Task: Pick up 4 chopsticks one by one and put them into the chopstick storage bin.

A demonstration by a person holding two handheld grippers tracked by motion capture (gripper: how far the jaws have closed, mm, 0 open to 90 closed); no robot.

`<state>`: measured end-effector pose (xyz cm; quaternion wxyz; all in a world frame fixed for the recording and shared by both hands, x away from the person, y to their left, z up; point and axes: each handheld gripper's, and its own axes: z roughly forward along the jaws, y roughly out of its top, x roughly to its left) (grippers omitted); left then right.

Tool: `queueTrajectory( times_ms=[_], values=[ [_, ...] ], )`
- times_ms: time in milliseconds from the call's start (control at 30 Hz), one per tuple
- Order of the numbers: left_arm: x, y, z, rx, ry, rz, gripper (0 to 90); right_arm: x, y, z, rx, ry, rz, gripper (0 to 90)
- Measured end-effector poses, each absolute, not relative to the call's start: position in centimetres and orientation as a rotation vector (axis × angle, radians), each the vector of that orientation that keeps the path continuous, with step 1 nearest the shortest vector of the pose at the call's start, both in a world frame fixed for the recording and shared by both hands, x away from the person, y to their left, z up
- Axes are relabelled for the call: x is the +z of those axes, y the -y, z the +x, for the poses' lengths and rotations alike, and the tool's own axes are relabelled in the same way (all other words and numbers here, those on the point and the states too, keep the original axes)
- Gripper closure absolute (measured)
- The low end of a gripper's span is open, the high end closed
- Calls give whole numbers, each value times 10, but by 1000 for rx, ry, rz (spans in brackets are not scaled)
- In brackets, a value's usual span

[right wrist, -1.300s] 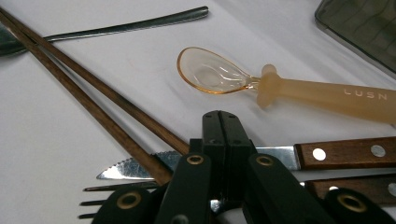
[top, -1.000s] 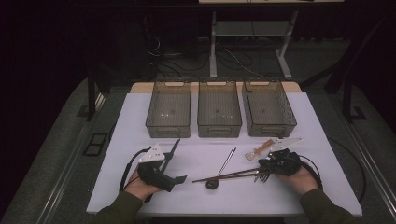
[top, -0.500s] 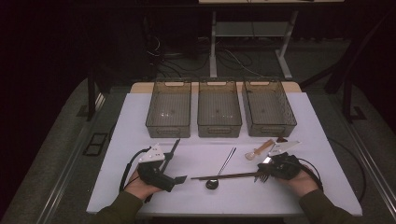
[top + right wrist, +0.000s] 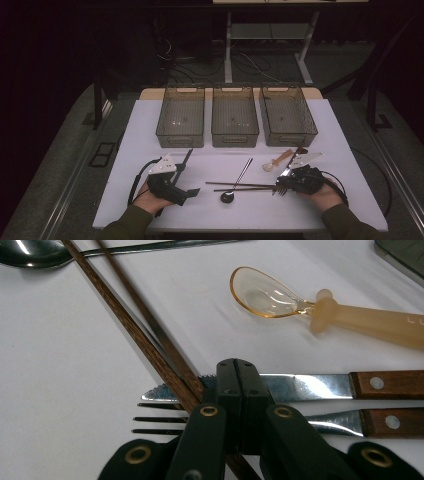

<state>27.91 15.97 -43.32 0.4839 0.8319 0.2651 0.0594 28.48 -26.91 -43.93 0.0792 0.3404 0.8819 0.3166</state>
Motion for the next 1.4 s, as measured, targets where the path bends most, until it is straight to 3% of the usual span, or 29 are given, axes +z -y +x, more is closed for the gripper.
queueTrajectory(
  times_ms=[1400],
  values=[
    [-433, -160, 279, 143, -640, 2032, 0, -435, 288, 257, 894, -2626, 1046, 894]
  ],
)
